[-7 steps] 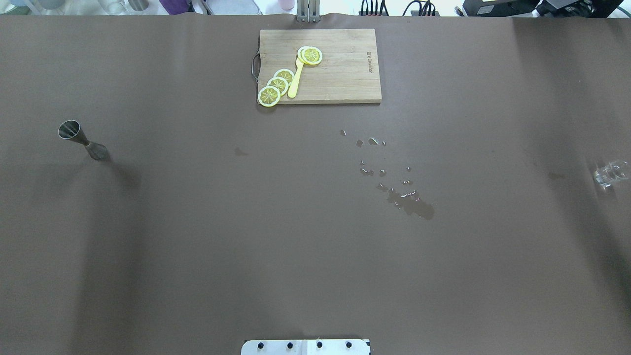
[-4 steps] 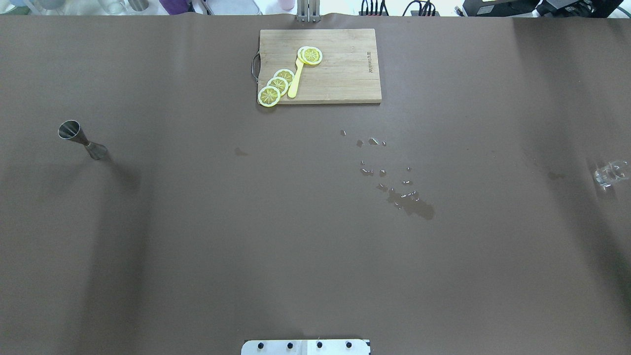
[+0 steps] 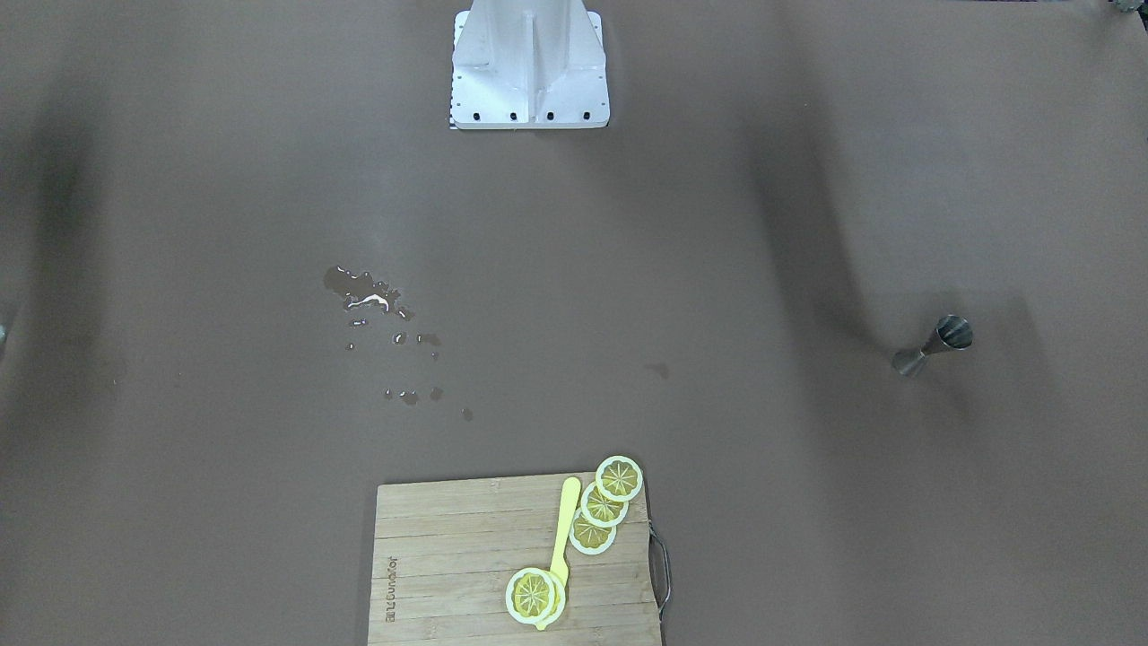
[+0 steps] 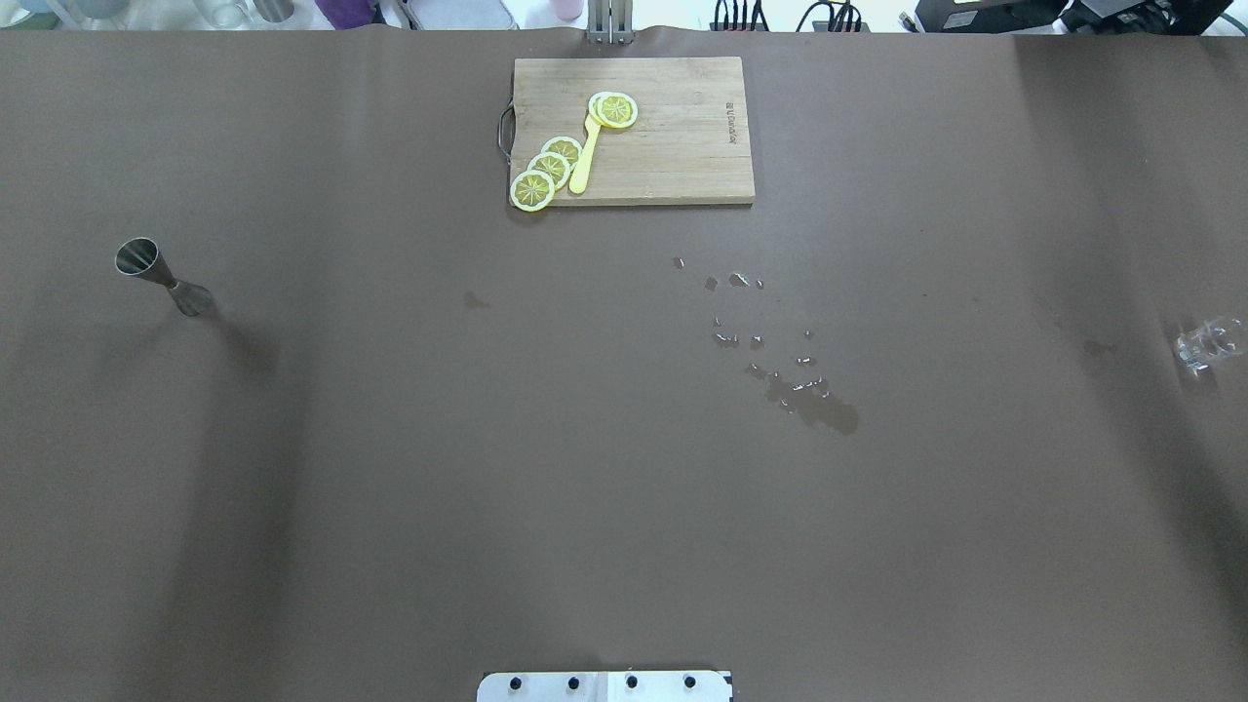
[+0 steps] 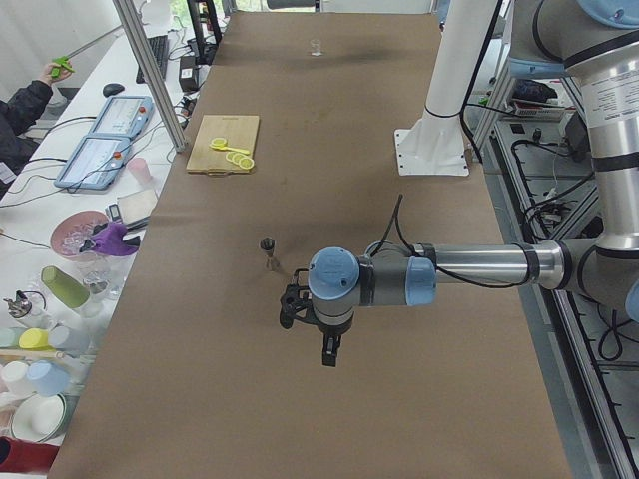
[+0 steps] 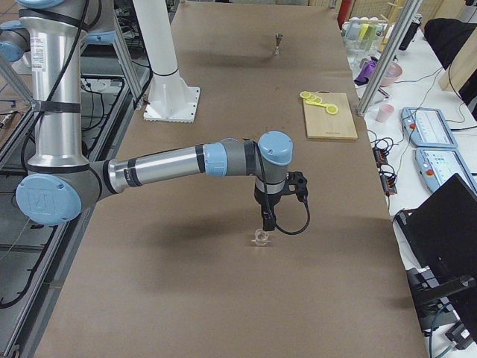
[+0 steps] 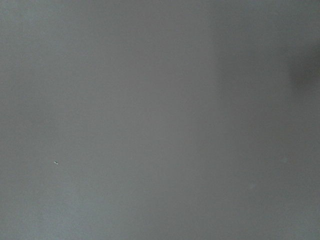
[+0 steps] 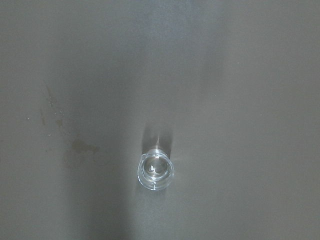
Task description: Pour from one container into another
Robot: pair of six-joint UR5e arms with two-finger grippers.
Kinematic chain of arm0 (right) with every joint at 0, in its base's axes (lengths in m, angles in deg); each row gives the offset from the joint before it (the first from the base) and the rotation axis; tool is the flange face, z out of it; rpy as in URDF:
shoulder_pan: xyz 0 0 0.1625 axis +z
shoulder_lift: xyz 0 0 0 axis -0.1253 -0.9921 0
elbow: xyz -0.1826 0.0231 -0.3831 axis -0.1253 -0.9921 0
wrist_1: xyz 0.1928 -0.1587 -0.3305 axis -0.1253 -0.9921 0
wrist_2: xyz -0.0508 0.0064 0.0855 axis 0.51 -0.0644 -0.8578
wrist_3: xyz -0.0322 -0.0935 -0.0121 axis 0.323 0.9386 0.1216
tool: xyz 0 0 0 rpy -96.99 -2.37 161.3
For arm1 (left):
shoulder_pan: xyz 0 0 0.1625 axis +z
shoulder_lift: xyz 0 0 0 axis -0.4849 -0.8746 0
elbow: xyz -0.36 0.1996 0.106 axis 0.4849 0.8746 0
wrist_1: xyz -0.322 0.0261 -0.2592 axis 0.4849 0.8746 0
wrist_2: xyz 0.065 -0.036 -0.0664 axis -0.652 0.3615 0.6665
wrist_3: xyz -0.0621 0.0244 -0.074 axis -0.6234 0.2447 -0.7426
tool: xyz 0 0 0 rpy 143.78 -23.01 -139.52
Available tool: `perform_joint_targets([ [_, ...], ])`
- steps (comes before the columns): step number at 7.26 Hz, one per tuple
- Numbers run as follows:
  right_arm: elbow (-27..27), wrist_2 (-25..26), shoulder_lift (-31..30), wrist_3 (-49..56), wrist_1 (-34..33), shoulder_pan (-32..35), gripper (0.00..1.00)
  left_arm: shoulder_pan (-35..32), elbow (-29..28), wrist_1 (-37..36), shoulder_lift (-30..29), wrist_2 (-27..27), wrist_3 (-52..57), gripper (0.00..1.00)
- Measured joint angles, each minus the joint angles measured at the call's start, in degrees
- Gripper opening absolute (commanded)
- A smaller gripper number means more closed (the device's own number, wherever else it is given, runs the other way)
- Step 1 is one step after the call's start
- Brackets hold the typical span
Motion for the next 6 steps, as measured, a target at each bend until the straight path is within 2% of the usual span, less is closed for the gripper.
perform_joint_targets([
  [6, -0.09, -0.34, 0.00, 0.00, -0.26, 0.00, 1.00, 0.00, 0.89, 0.00, -0.33, 0.10, 0.01, 0.98],
])
